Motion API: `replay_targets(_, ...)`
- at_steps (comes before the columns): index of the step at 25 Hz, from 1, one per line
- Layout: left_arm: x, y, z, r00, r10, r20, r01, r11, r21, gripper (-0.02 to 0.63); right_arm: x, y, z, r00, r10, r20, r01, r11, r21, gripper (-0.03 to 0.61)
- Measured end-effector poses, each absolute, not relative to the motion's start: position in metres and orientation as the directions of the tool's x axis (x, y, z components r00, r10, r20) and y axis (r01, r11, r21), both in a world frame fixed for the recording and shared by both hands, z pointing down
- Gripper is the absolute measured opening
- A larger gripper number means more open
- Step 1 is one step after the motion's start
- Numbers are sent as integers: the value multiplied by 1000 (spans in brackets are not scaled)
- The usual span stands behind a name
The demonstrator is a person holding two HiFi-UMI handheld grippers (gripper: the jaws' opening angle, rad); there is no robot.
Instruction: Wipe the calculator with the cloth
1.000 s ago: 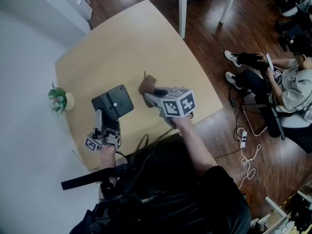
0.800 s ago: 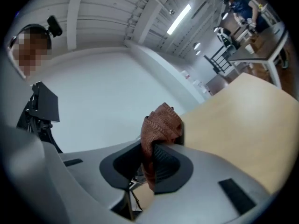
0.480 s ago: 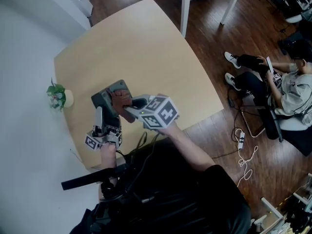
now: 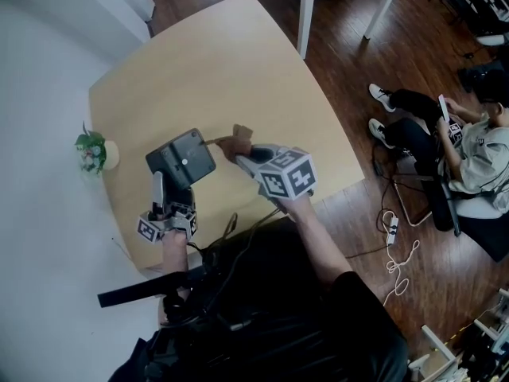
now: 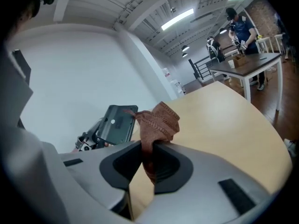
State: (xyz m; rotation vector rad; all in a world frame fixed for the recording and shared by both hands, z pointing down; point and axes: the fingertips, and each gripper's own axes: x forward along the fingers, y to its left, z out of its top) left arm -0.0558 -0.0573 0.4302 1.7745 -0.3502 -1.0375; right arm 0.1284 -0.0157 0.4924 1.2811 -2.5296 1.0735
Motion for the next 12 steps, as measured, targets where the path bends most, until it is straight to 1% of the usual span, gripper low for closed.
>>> replay_targets(2, -56, -59, 432, 590, -652, -476, 206, -449, 870, 58, 118, -10, 466, -703, -644, 302, -669, 457, -586, 64)
replay_targets(5, -52, -58, 431, 600, -651, -465, 190, -448, 873, 58, 77, 1, 416, -830, -545, 120, -482, 593, -644, 64)
replay_targets(6, -49, -58, 430, 603, -649, -464, 187, -450, 873, 58, 61, 3, 407, -857, -509, 86, -436, 625, -647, 64)
replay_targets(7, -46, -57, 428, 606, -646, -464, 184, -454, 872, 58, 46, 5, 404, -874, -480, 78, -412, 646, -642, 66)
replay_targets(8, -43, -56, 427, 609, -643, -464, 179, -458, 871, 58, 34, 5, 407, -882, -462, 95, -412, 657, -631, 66)
replay_targets(10, -38, -54, 424, 613, -639, -465, 177, -462, 869, 58, 22, 1, 422, -871, -463, 165, -462, 656, -598, 66)
replay_targets(12, -39, -52, 422, 600, -644, -475, 199, -455, 868, 61, 28, -3, 437, -840, -496, 218, -522, 632, -573, 67)
